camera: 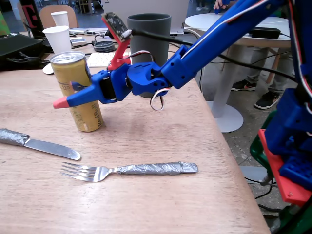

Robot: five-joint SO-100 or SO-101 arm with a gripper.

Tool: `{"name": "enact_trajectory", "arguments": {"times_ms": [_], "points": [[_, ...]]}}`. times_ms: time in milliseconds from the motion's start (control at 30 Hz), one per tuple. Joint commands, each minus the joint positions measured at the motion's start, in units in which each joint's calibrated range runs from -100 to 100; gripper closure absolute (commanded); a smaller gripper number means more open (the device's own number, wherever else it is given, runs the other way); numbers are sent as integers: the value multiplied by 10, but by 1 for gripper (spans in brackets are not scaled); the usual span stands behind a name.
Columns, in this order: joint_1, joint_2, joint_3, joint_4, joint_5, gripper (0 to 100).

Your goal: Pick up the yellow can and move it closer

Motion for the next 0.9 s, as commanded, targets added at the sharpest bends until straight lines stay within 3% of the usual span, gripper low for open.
{"name": "enact_trajectory", "arguments": {"times_ms": [0,200,367,433,867], "points": [[-5,17,-68,-6,0,48],[-14,47,-120,2,0,50],[-14,47,-120,2,0,77],[-12,47,-120,2,0,82],[-15,-17,-41,2,0,82]]}}
